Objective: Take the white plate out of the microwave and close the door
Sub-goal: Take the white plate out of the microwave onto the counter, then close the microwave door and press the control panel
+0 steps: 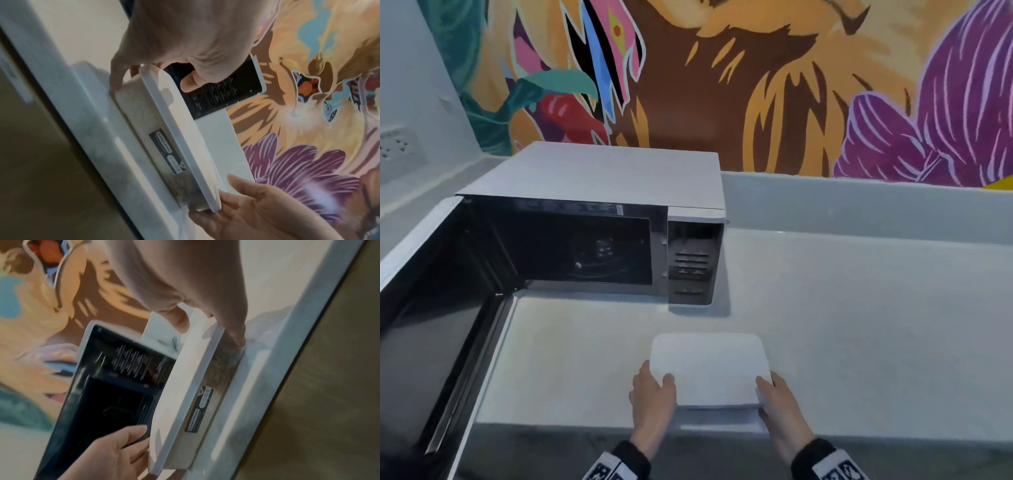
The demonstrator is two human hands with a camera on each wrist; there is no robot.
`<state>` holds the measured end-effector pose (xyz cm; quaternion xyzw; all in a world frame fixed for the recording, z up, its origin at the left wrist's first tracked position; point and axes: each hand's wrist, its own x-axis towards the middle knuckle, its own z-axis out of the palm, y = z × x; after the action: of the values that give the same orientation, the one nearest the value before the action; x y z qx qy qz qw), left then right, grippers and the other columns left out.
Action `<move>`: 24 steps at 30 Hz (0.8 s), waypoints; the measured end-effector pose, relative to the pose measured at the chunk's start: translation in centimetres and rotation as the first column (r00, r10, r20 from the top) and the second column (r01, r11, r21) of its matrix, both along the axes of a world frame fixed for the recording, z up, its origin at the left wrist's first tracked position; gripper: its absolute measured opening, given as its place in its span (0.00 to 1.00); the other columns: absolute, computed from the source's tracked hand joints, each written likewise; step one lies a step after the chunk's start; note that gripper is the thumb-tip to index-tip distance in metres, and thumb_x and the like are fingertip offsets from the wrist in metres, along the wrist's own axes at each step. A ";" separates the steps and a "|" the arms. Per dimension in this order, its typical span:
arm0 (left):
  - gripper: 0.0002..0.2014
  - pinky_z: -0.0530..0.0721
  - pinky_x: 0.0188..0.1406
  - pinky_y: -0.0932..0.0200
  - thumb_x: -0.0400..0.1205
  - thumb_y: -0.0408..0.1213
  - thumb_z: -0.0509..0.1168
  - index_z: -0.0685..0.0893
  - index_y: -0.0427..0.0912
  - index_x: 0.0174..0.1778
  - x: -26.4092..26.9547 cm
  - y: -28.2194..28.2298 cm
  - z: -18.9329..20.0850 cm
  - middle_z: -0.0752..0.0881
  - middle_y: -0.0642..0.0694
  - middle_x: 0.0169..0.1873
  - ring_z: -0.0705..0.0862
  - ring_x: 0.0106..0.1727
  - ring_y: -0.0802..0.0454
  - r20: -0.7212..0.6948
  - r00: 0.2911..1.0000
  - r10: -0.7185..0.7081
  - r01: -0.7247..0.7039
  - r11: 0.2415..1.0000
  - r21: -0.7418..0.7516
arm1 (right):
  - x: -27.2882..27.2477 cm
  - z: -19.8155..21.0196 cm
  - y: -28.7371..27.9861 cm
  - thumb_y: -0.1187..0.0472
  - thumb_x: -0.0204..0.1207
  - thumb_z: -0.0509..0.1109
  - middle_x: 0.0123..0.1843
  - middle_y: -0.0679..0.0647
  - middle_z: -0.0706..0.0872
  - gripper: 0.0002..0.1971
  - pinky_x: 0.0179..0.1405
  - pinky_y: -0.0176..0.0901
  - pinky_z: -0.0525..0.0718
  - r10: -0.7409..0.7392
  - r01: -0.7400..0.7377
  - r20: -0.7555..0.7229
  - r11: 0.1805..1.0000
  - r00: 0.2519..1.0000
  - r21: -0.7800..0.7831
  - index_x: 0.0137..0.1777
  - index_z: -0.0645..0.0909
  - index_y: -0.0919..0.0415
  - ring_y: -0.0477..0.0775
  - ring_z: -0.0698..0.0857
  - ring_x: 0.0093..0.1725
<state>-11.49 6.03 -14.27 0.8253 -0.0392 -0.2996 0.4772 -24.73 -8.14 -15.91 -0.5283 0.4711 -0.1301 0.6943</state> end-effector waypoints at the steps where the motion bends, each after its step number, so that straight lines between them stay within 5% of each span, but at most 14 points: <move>1: 0.29 0.70 0.76 0.42 0.78 0.43 0.54 0.66 0.43 0.78 -0.5 -1.4 -0.1 0.73 0.39 0.74 0.72 0.73 0.36 -0.009 0.999 -0.041 0.040 0.999 -0.031 | -0.8 0.1 -1.1 0.59 0.80 0.58 0.72 0.56 0.77 0.22 0.62 0.47 0.72 -0.048 0.048 -0.011 0.999 0.999 -0.018 0.74 0.66 0.60 0.58 0.76 0.68; 7: 0.23 0.74 0.73 0.47 0.82 0.32 0.49 0.73 0.42 0.73 -1.5 -7.6 1.9 0.79 0.45 0.67 0.77 0.65 0.44 -0.079 0.967 -0.241 0.225 0.959 -0.175 | -3.0 2.5 -7.4 0.63 0.83 0.55 0.78 0.70 0.69 0.24 0.73 0.60 0.69 -0.180 0.170 -0.074 0.977 0.981 -0.125 0.77 0.62 0.70 0.70 0.71 0.74; 9: 0.22 0.76 0.71 0.47 0.81 0.32 0.49 0.77 0.41 0.69 -1.1 -9.1 2.0 0.82 0.44 0.65 0.79 0.64 0.43 -0.089 0.956 -0.278 0.258 0.948 -0.184 | -2.9 3.0 -9.0 0.64 0.83 0.55 0.76 0.71 0.70 0.24 0.73 0.61 0.69 -0.199 0.188 -0.072 0.973 0.977 -0.136 0.77 0.61 0.72 0.67 0.74 0.69; 12: 0.23 0.77 0.67 0.48 0.77 0.35 0.50 0.78 0.39 0.67 -0.3 -10.5 1.1 0.83 0.39 0.65 0.80 0.65 0.39 -0.098 0.950 -0.295 0.274 0.944 -0.186 | -2.5 3.0 -10.2 0.65 0.83 0.55 0.62 0.65 0.74 0.24 0.66 0.58 0.72 -0.229 0.216 -0.080 0.966 0.970 -0.143 0.78 0.61 0.72 0.55 0.69 0.57; 15: 0.22 0.77 0.65 0.48 0.80 0.36 0.51 0.75 0.40 0.70 -0.2 -10.5 1.3 0.82 0.39 0.66 0.79 0.66 0.40 -0.111 0.940 -0.323 0.299 0.935 -0.193 | -2.1 2.8 -10.7 0.65 0.83 0.55 0.46 0.53 0.74 0.23 0.57 0.49 0.69 -0.246 0.231 -0.086 0.961 0.965 -0.153 0.77 0.63 0.72 0.56 0.72 0.51; 19: 0.30 0.70 0.75 0.51 0.78 0.43 0.53 0.64 0.43 0.80 -0.5 -8.4 3.7 0.73 0.44 0.77 0.73 0.75 0.43 0.018 0.887 -0.461 0.458 0.876 -0.148 | -1.7 1.9 -10.4 0.62 0.80 0.58 0.56 0.57 0.71 0.25 0.58 0.53 0.72 -0.281 0.250 -0.138 0.946 0.950 -0.205 0.75 0.65 0.69 0.56 0.75 0.49; 22: 0.29 0.54 0.83 0.53 0.85 0.40 0.52 0.54 0.45 0.84 -0.2 -4.8 7.0 0.60 0.47 0.84 0.59 0.84 0.49 0.414 0.721 -0.556 0.561 0.819 0.123 | -1.4 1.4 -10.0 0.58 0.77 0.60 0.71 0.63 0.74 0.29 0.68 0.60 0.73 -0.318 0.269 -0.195 0.933 0.928 -0.241 0.78 0.62 0.64 0.67 0.75 0.67; 24: 0.27 0.48 0.85 0.42 0.84 0.42 0.52 0.62 0.49 0.82 0.2 -0.7 10.6 0.65 0.48 0.82 0.60 0.84 0.51 0.745 0.440 -0.502 0.412 0.849 0.330 | -1.1 1.9 -9.2 0.56 0.78 0.61 0.80 0.66 0.65 0.33 0.73 0.61 0.69 -0.327 0.250 -0.249 0.922 0.912 -0.294 0.81 0.56 0.63 0.70 0.68 0.76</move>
<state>-11.27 5.36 -3.65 0.8484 -0.4584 -0.0086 0.2647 -25.87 -17.34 -13.96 -0.5508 0.6213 -0.2118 0.5155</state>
